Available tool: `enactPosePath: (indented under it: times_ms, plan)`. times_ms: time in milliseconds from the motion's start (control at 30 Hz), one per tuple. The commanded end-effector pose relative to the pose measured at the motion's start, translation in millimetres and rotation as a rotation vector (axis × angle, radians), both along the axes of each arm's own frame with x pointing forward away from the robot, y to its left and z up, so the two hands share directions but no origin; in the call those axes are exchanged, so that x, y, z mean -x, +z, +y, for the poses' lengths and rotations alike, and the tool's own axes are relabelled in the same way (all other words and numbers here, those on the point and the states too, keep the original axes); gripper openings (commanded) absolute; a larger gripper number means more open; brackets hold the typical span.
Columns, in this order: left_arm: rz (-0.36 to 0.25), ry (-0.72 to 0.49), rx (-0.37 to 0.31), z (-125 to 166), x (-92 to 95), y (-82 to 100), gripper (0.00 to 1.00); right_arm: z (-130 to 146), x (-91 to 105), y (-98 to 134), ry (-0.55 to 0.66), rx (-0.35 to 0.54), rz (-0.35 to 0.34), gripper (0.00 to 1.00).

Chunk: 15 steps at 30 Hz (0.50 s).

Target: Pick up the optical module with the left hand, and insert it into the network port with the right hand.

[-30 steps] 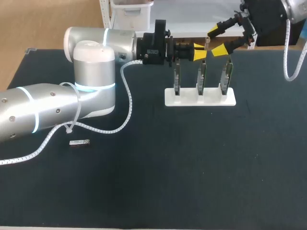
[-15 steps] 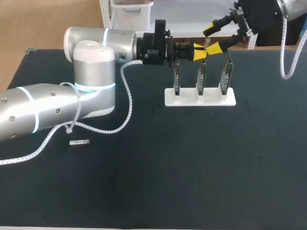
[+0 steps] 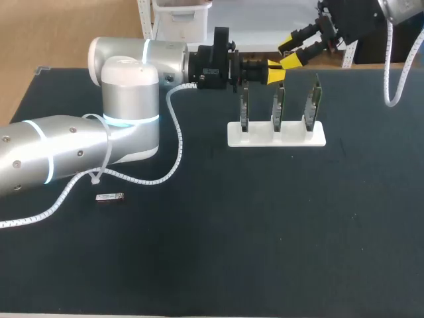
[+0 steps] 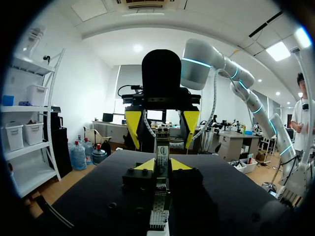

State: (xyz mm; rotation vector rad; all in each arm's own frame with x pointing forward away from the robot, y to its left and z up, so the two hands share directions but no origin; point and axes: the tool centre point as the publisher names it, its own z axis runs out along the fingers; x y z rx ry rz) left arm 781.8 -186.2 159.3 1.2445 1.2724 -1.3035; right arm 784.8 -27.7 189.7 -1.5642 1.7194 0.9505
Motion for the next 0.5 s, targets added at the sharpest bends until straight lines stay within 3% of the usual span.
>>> enactPosePath:
  times_ms: [33,500]
  plan:
    - [-0.002,0.007,0.001,0.1,2.3,-0.1,0.00,1.0,-1.3,-0.2,-0.002,0.003,0.000,0.00]
    - [-0.002,0.007,0.001,0.1,2.3,-0.1,0.00,0.9,0.2,-1.0,0.001,0.005,-0.007,0.00]
